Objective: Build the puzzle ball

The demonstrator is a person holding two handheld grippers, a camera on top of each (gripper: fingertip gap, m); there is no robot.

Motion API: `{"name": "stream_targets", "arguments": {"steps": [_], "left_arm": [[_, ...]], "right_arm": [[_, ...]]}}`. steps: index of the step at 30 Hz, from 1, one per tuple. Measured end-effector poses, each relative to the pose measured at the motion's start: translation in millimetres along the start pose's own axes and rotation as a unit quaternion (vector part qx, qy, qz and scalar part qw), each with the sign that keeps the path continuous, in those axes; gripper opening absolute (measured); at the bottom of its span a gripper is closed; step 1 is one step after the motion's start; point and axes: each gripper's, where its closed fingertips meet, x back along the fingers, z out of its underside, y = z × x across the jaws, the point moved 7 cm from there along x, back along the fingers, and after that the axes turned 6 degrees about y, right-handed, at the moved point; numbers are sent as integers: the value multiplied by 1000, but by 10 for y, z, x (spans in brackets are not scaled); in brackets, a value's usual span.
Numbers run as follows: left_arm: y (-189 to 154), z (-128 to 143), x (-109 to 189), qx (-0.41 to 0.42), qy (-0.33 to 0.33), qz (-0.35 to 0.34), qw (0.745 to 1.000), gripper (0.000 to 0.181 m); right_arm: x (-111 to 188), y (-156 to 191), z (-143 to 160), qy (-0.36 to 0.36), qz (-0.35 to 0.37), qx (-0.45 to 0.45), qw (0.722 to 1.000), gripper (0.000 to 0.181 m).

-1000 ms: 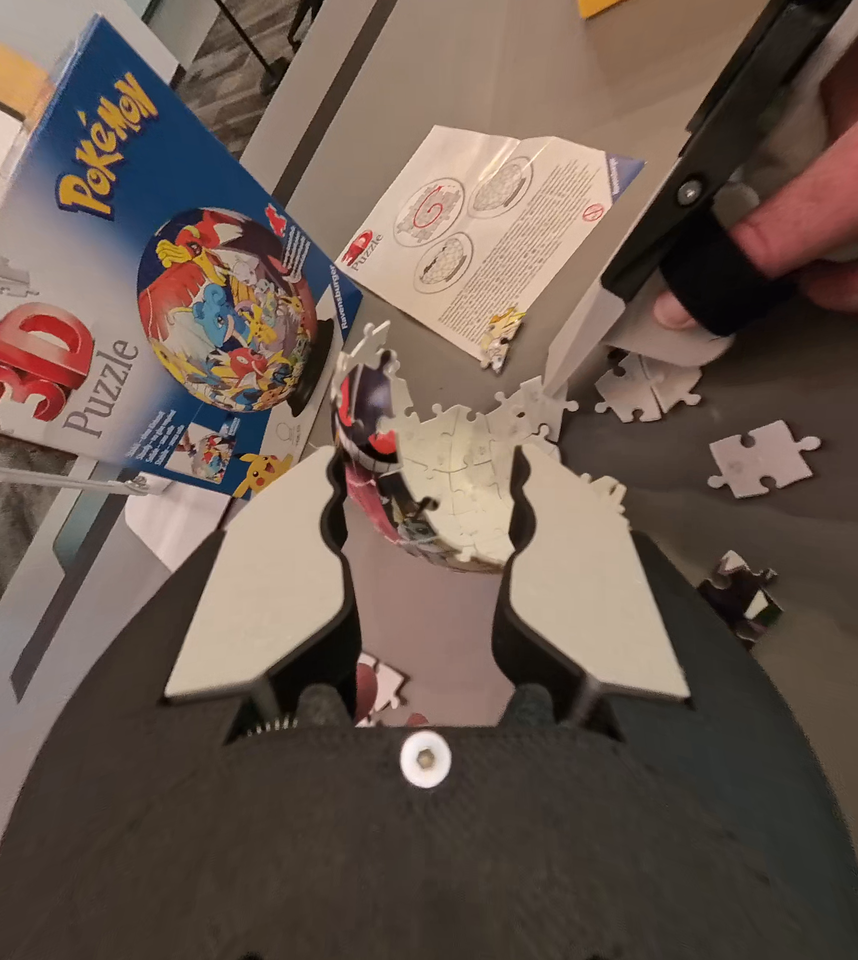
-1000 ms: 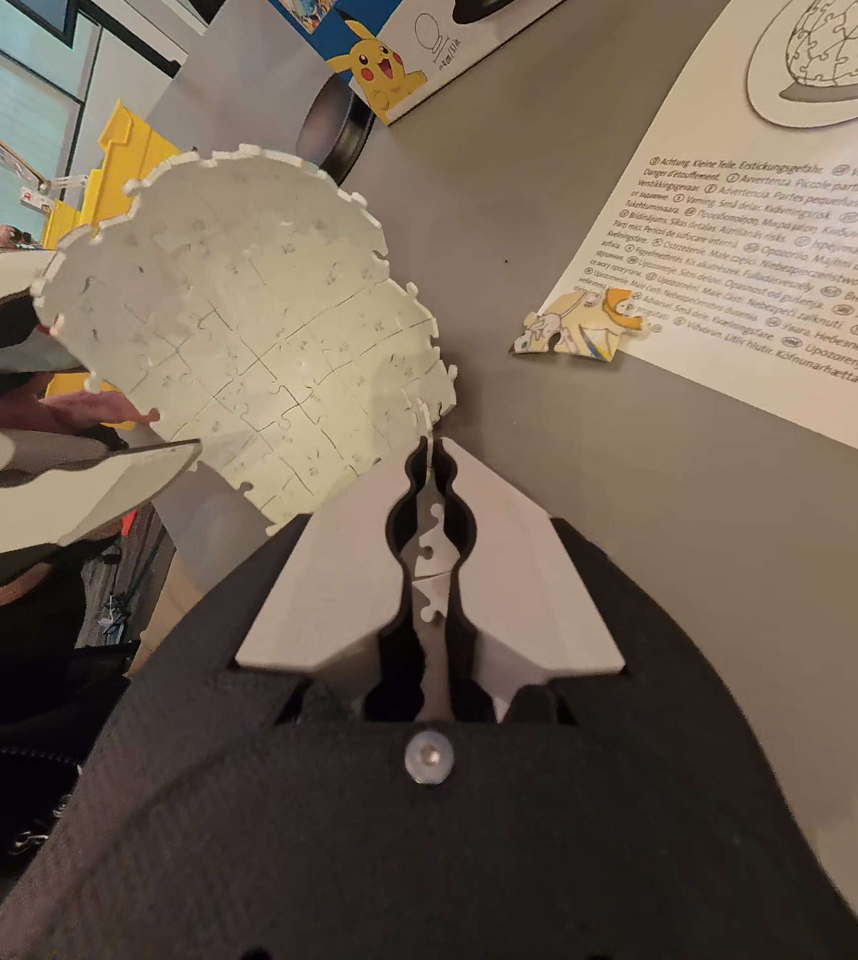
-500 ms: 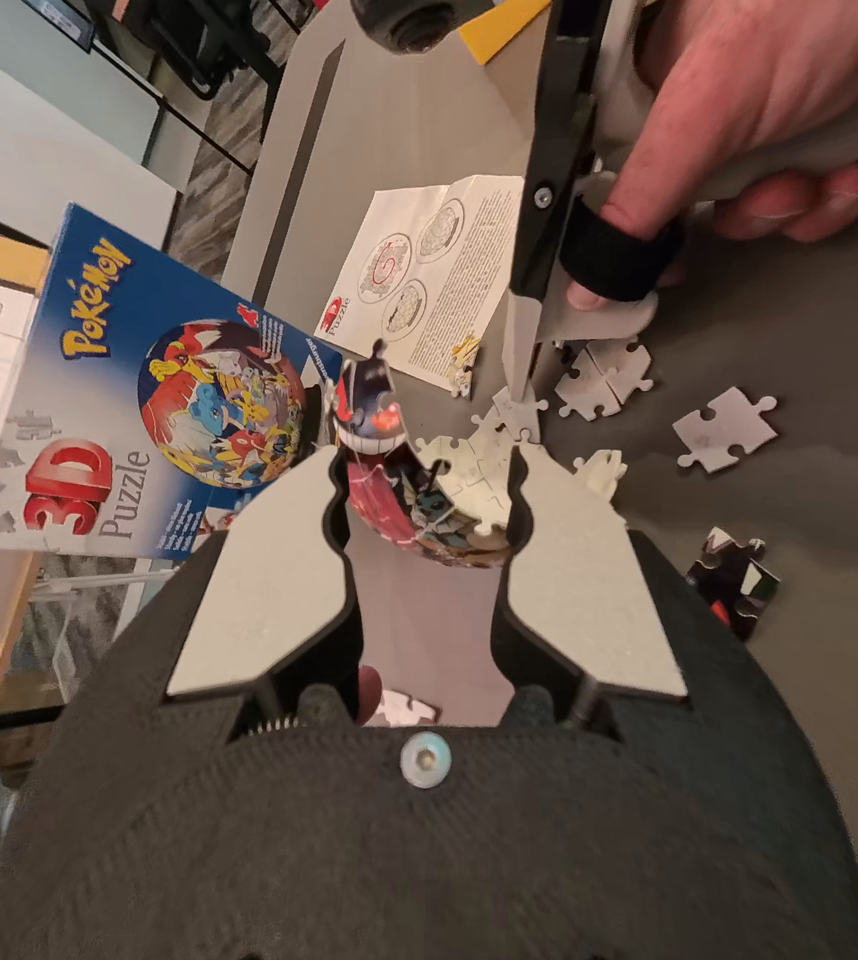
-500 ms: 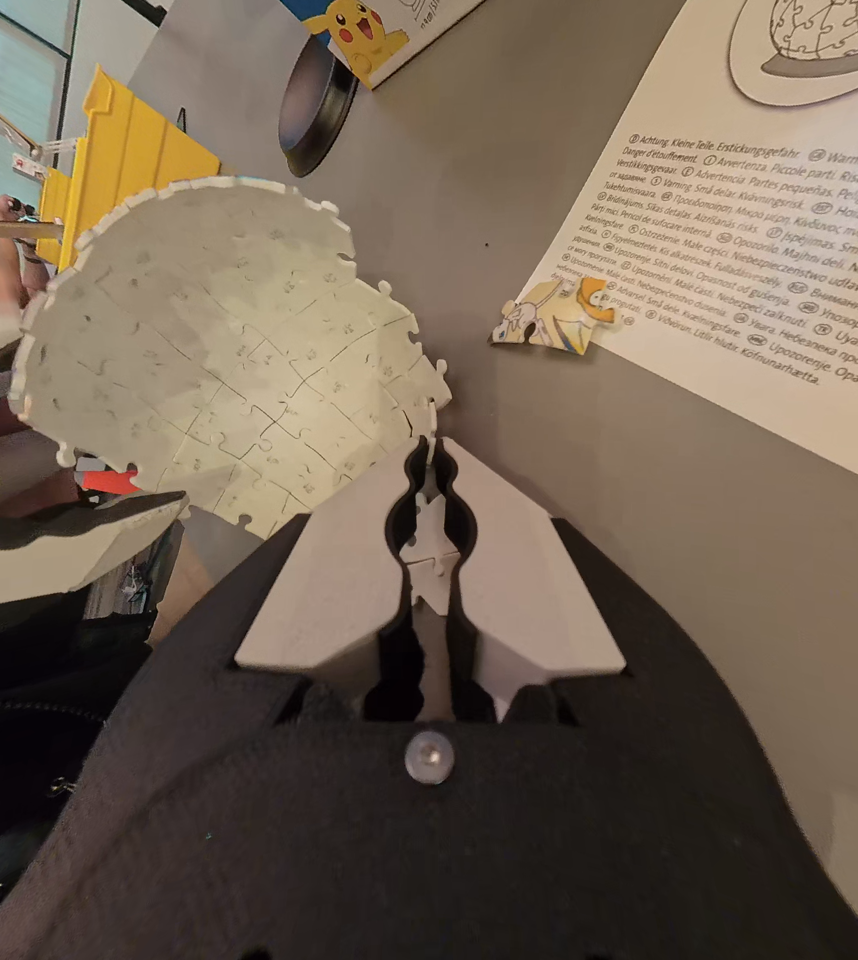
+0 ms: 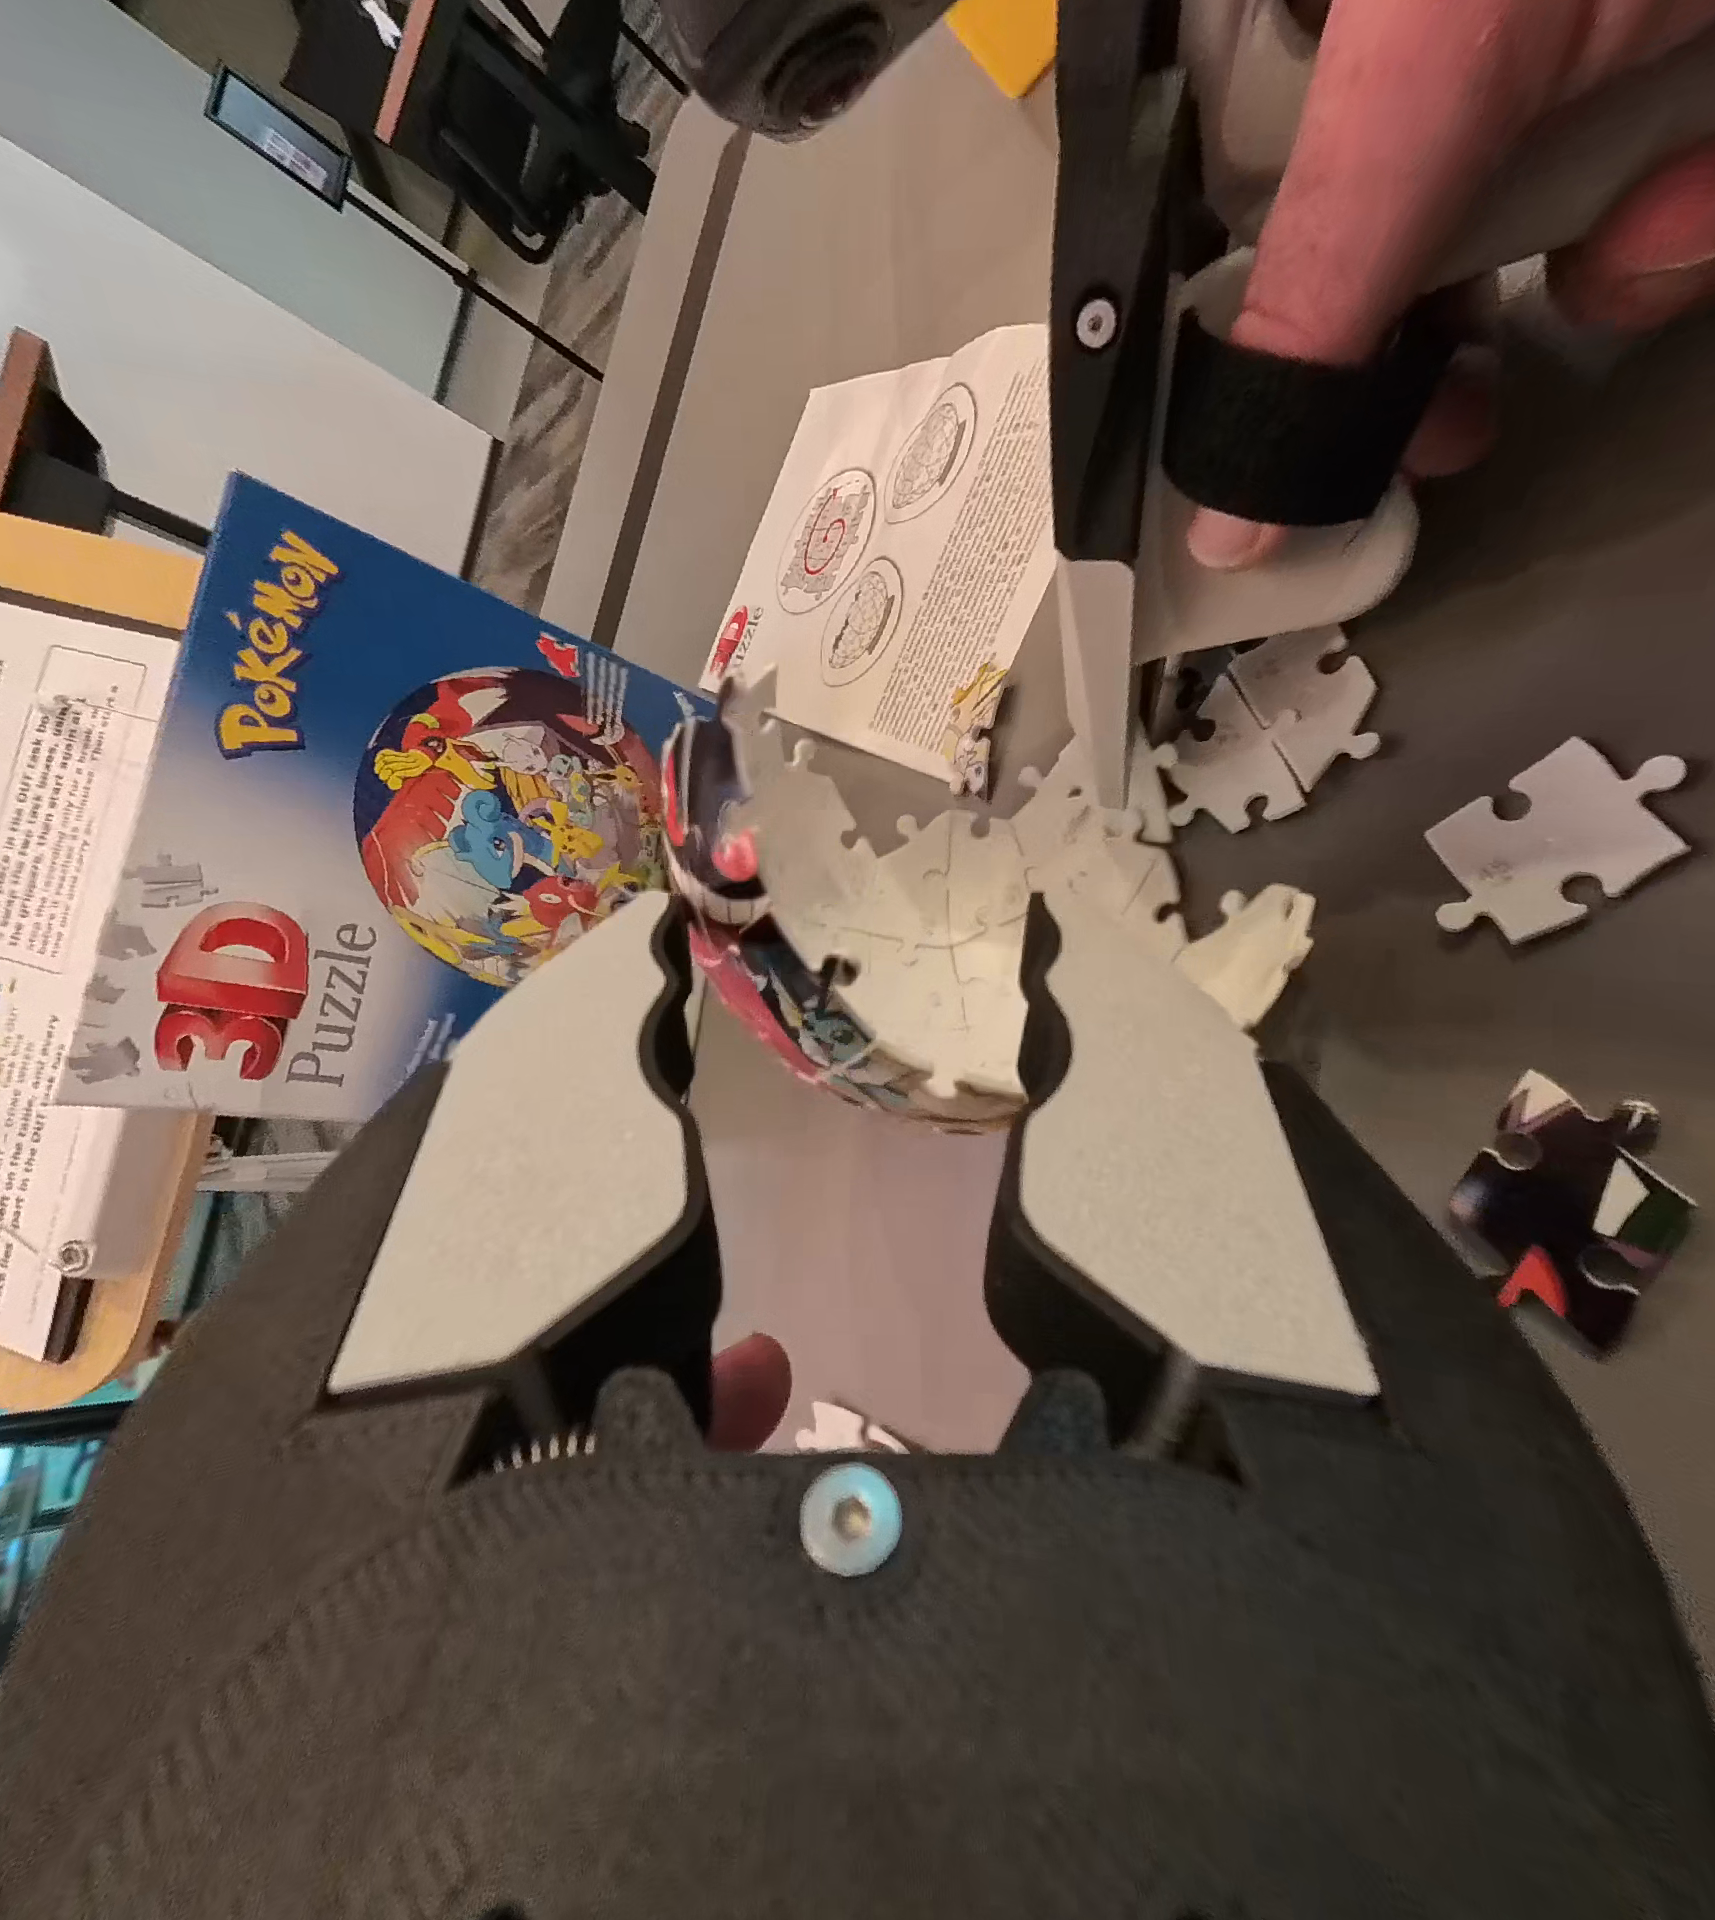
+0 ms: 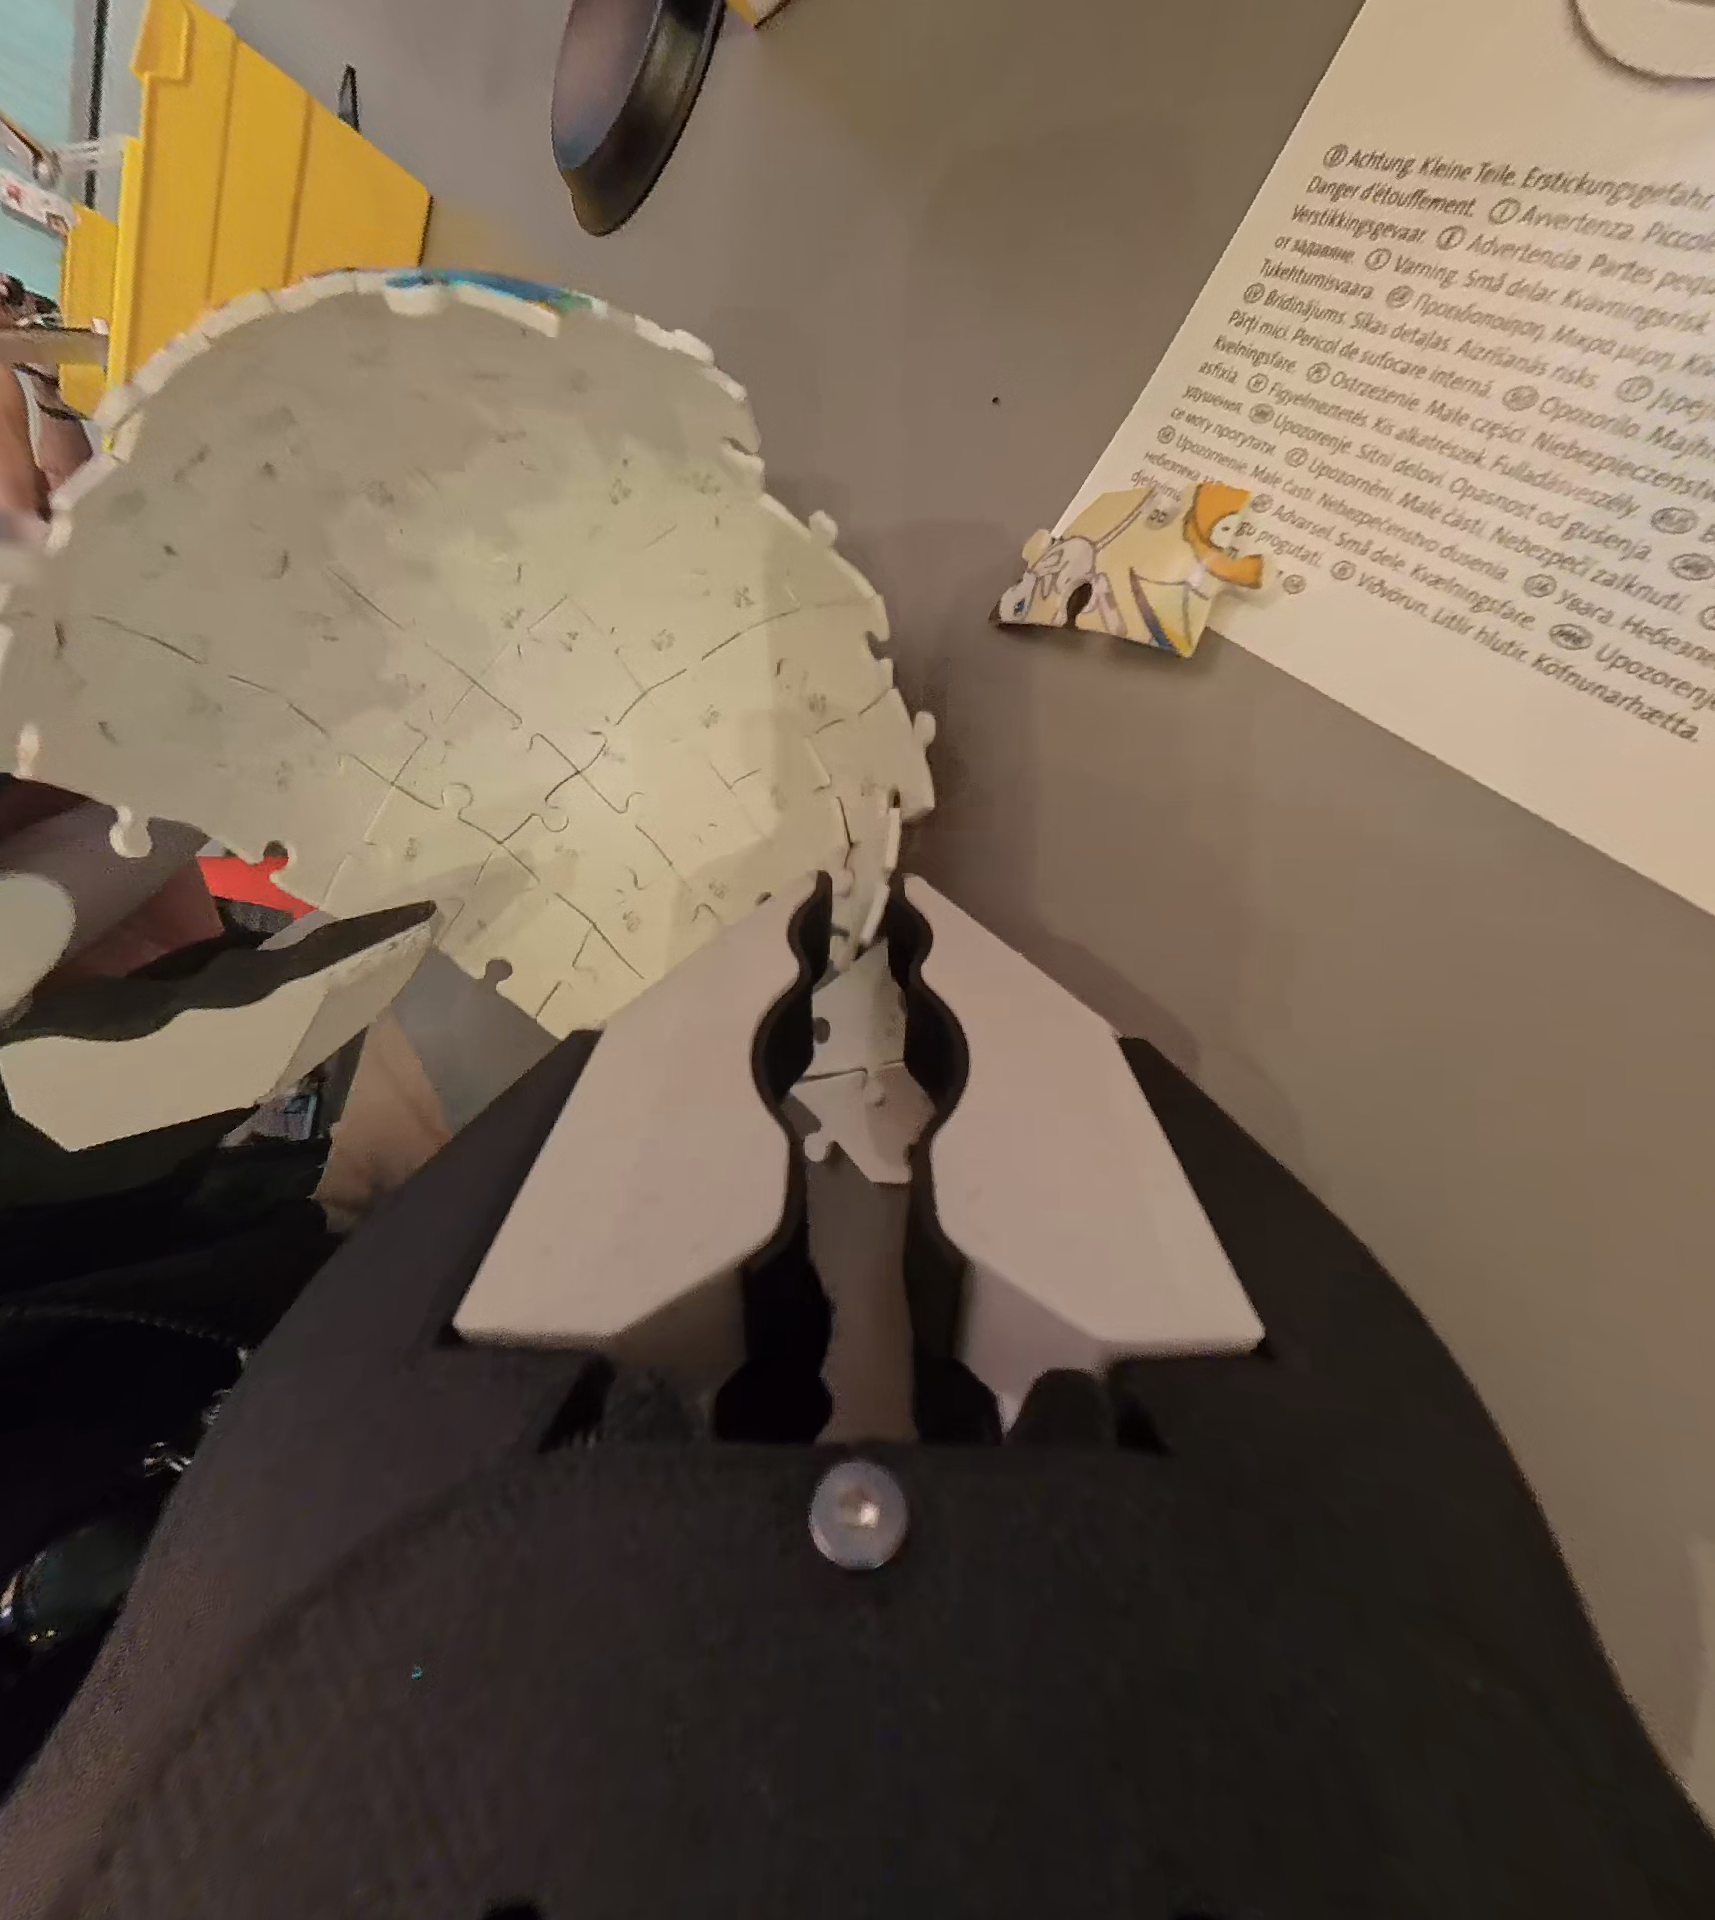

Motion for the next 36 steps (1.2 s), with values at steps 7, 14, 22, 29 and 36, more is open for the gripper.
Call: {"name": "stream_targets", "arguments": {"steps": [7, 14, 22, 29, 36], "left_arm": [[-33, -2, -34, -12, 4, -29, 999, 57], [-38, -16, -11, -2, -4, -19, 1000, 59], [-20, -47, 104, 31, -38, 11, 999, 67], [348, 42, 194, 92, -94, 101, 986, 91], [554, 282, -232, 157, -109, 332, 924, 133]], "right_arm": [[19, 19, 8, 5, 3, 8, 1000, 14], [27, -29, 23, 2, 16, 8, 1000, 1], [21, -30, 9, -1, 20, 16, 1000, 1], [18, -29, 5, 1, 21, 19, 1000, 1], [15, -34, -1, 4, 16, 20, 1000, 1]]}}
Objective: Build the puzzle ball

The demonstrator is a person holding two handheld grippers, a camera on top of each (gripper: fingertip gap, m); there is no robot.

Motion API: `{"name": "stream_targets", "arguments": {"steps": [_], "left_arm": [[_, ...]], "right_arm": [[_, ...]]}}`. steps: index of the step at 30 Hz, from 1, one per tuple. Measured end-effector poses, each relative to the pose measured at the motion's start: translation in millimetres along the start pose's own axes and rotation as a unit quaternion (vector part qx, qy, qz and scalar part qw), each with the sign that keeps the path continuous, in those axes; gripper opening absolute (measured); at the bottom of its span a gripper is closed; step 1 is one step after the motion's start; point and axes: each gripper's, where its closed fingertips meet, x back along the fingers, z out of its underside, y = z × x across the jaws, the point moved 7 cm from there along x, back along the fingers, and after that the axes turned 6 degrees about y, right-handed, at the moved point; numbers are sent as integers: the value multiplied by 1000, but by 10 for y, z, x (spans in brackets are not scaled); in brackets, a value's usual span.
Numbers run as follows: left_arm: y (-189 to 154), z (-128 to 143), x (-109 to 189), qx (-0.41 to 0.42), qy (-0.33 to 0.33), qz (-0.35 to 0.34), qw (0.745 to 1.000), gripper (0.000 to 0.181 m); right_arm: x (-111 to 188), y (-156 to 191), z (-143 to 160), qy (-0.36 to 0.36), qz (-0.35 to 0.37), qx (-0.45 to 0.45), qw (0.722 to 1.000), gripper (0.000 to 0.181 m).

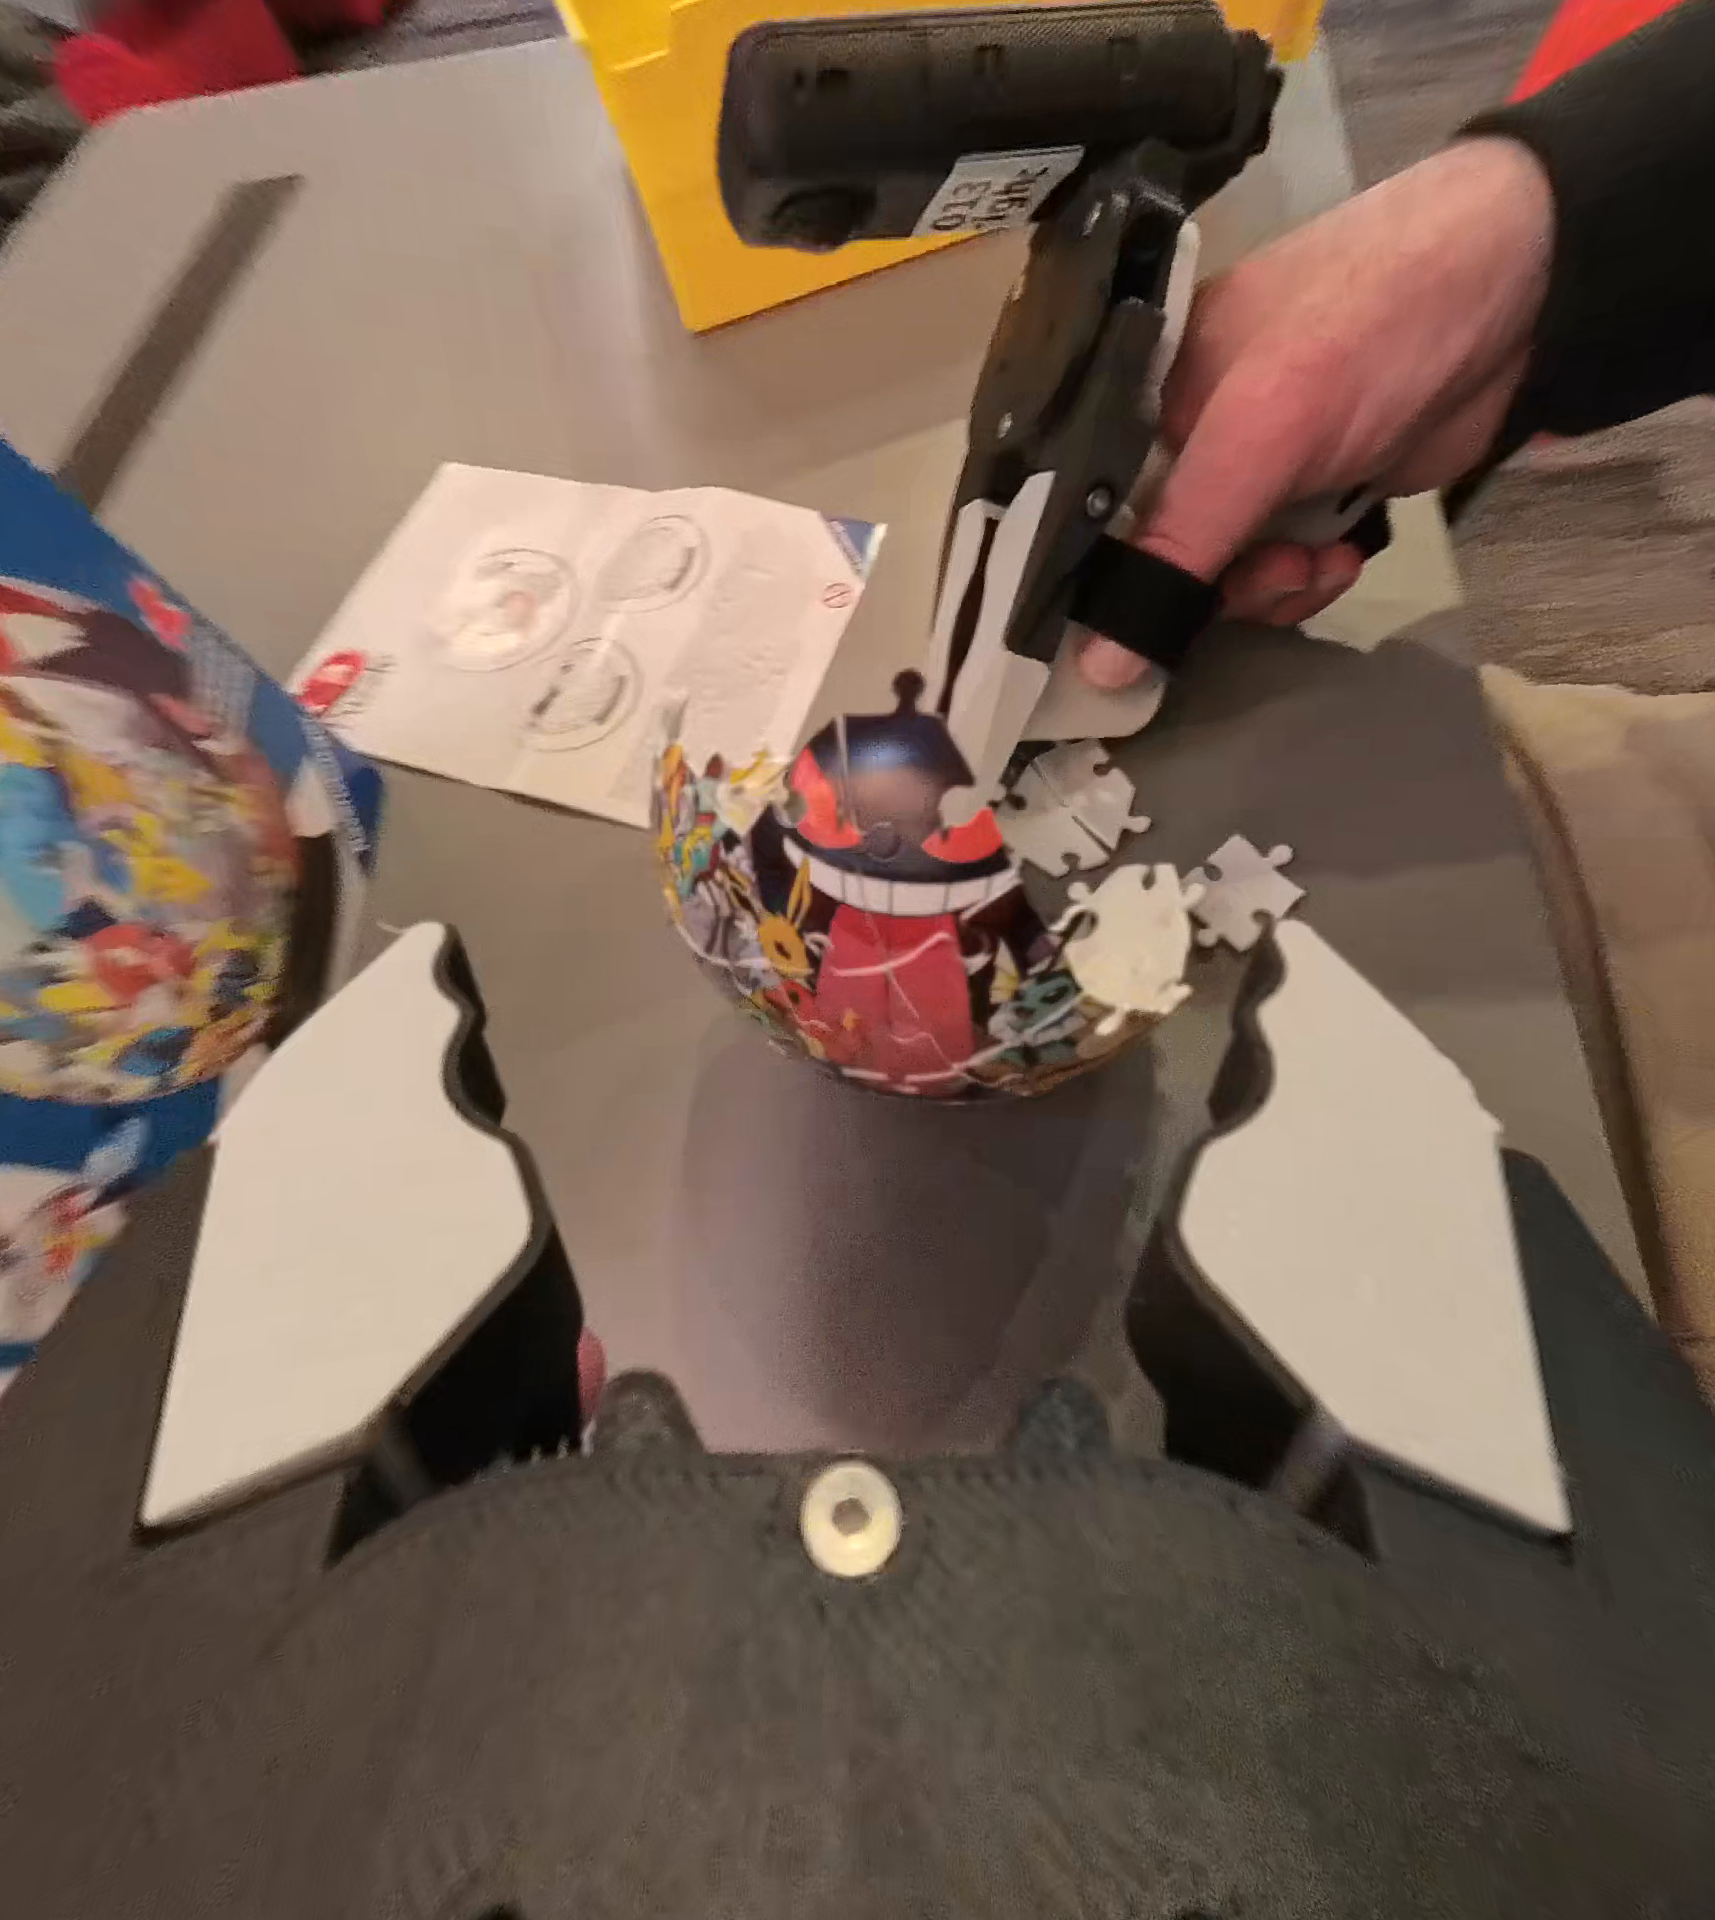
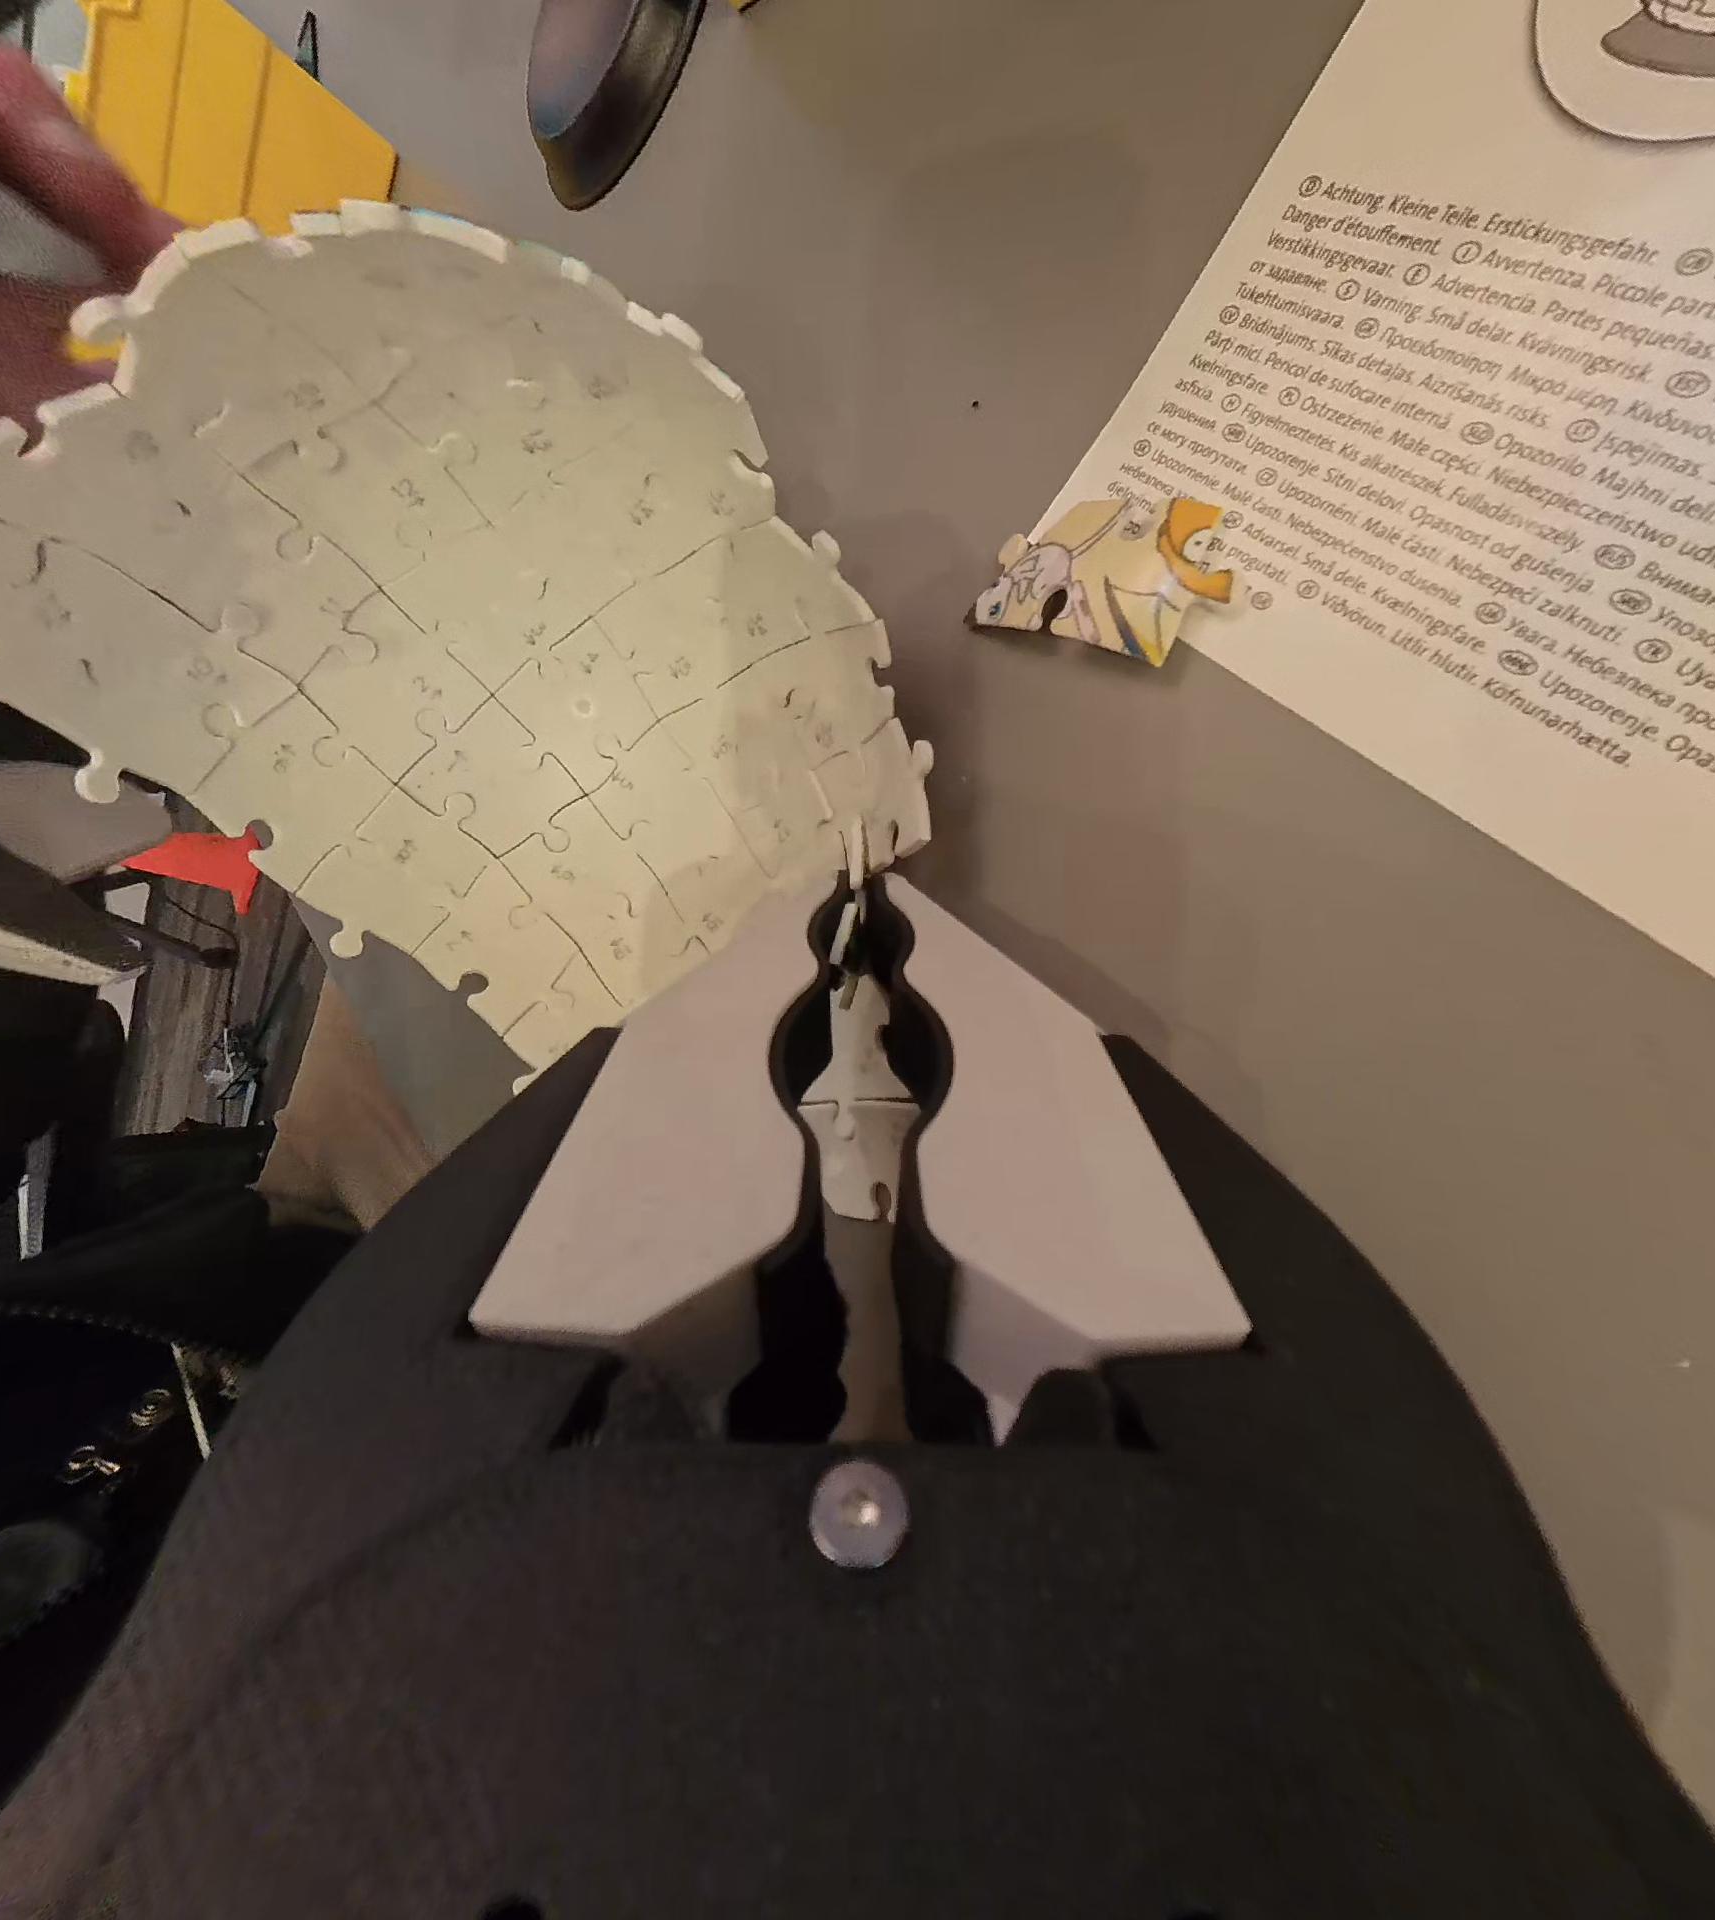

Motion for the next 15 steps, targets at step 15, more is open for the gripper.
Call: {"name": "stream_targets", "arguments": {"steps": [15], "left_arm": [[144, -89, -500, -10, -51, 248, 967, 145]], "right_arm": [[-2, -22, -14, 7, -18, -1, 1000, 1]]}}
